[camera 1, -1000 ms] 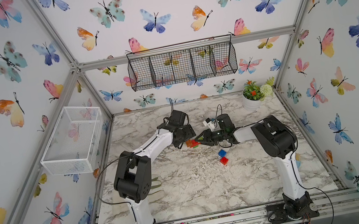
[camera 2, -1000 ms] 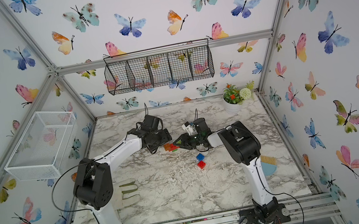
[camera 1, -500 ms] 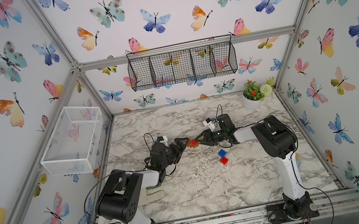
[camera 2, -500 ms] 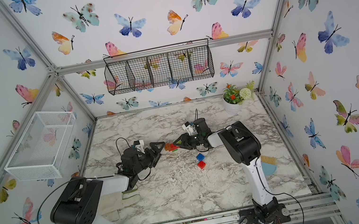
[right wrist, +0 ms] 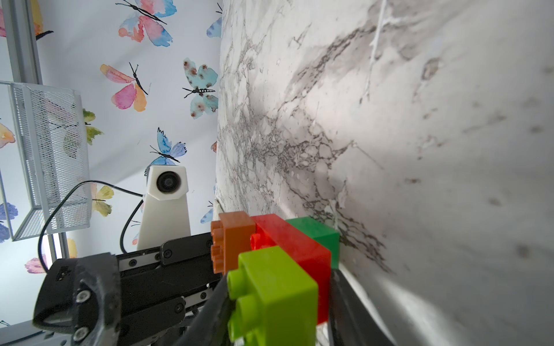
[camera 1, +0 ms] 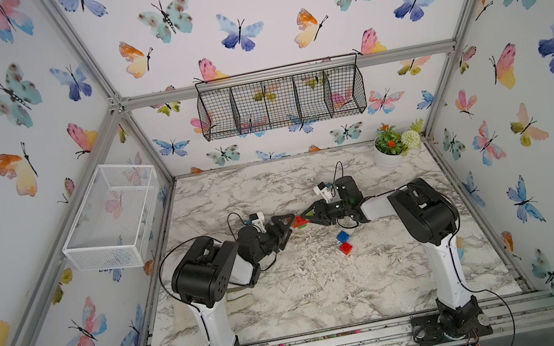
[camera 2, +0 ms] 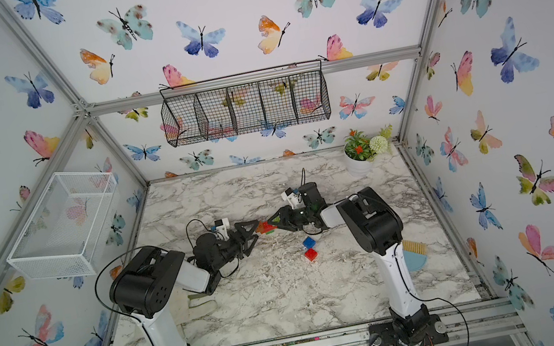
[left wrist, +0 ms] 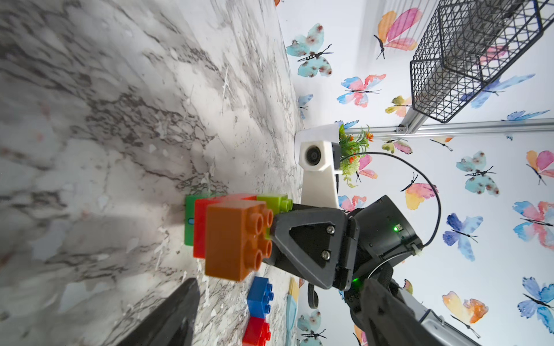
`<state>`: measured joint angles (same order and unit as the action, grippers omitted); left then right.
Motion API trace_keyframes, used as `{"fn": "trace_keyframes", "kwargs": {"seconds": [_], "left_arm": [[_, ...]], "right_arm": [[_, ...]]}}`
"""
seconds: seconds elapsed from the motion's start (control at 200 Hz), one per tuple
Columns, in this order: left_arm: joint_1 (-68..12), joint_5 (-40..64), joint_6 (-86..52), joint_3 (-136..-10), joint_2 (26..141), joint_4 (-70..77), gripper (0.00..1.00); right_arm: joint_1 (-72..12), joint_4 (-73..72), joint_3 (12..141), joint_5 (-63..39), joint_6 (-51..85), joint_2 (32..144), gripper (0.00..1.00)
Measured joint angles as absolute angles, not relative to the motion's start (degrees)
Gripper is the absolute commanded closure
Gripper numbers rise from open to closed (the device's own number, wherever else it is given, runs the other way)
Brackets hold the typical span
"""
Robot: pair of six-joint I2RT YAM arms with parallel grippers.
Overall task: Assemble the letter v with lego
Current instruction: Adjust the lego brick at the center of the board.
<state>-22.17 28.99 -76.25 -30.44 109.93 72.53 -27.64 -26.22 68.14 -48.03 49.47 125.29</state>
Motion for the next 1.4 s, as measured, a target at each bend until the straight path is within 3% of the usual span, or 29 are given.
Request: {"fn": "trace_keyframes", "kwargs": {"seconds": [0.255,0.385,0.586,0.746,1.066,1.401], "left_arm": [[-22.17,30.00,-76.29,-32.51,112.33,71.05,0.12],[-22.17,30.39,-76.58,-33.98,114.17,71.11,0.19],[-22.17,30.57,-78.41,-34.87,117.60,73.41,0.21],[-22.17,30.57,-79.90,-35.59,119.85,76.09,0.33],[-22.17,30.55,-81.49,-37.06,122.58,79.46,0.33],[-22.17,30.52,-82.35,-37.89,124.05,81.10,0.53]], "right_arm": [[-27.64,-26.22,68.16,-48.03,49.47,125.29,0.83],[-27.64,-26.20,68.18,-48.03,49.50,125.29,0.83],[-27.64,-26.20,68.18,-48.03,49.50,125.29,0.83],[-27.64,-26.20,68.18,-48.03,49.52,125.29,0.83],[-27.64,-26.22,68.18,-48.01,49.84,125.29,0.84],[-27.64,-26.22,68.18,-47.99,49.89,125.29,0.84]]}}
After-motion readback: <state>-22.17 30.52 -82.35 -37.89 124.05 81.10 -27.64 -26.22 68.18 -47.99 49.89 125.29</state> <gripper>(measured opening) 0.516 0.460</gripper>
